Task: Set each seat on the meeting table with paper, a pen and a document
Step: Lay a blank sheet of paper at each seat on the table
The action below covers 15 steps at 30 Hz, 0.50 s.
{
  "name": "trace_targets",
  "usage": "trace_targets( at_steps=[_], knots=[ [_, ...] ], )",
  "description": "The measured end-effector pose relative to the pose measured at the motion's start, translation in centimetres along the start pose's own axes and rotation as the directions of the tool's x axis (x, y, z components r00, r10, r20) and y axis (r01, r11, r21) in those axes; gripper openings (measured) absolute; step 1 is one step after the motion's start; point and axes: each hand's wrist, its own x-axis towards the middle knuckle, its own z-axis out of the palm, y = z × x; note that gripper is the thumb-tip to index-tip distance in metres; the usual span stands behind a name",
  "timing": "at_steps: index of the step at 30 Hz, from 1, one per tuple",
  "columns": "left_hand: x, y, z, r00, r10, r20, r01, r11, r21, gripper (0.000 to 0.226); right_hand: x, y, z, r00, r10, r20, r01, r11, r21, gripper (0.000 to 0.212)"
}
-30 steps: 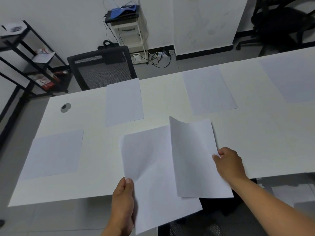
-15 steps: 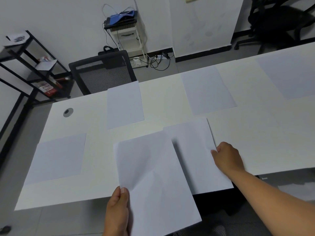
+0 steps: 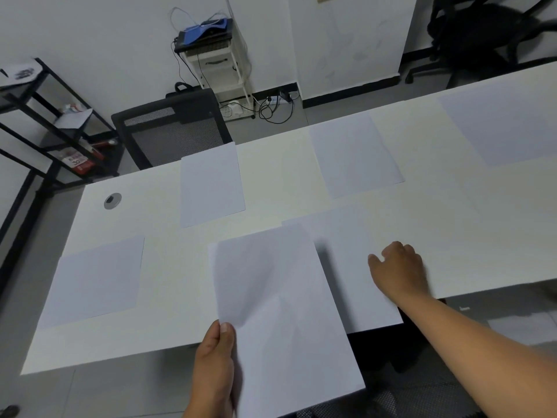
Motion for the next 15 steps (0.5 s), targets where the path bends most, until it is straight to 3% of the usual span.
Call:
trace_targets(
  at_steps=[2, 6, 8, 11, 15],
  knots=[
    [-0.2, -0.1, 0.7, 1.0, 0.0, 0.01, 0.0, 1.0, 0.013, 0.027, -1.5, -0.8, -1.0, 0.996, -0.071, 0.046, 0.065, 0.989, 0.132, 0.026],
    [-1.0, 0.2, 2.7, 0.999, 0.013, 0.043, -0.014, 1.0, 0.024, 0.029, -5.4, -1.9, -3.7, 0.942, -0.146, 0.303, 0.041, 0.944, 0.329, 0.055],
    [-1.6, 0.6, 3.8, 0.997, 0.023, 0.08, -0.024, 1.0, 0.018, 0.031, -7.0, -1.9, -4.8, 0.904, -0.186, 0.386, 0.007, 0.907, 0.421, 0.057],
    [-3.1, 1.3, 5.8, 0.99, 0.049, 0.131, -0.052, 0.998, 0.021, 0.032, -8.1, -0.9, -6.6, 0.897, -0.234, 0.375, 0.009, 0.858, 0.514, 0.047],
    [-5.8, 2.8, 7.9, 0.98, 0.088, 0.177, -0.107, 0.989, 0.101, 0.034, -8.5, 0.7, -8.7, 0.924, -0.216, 0.315, 0.025, 0.858, 0.512, 0.04]
  ],
)
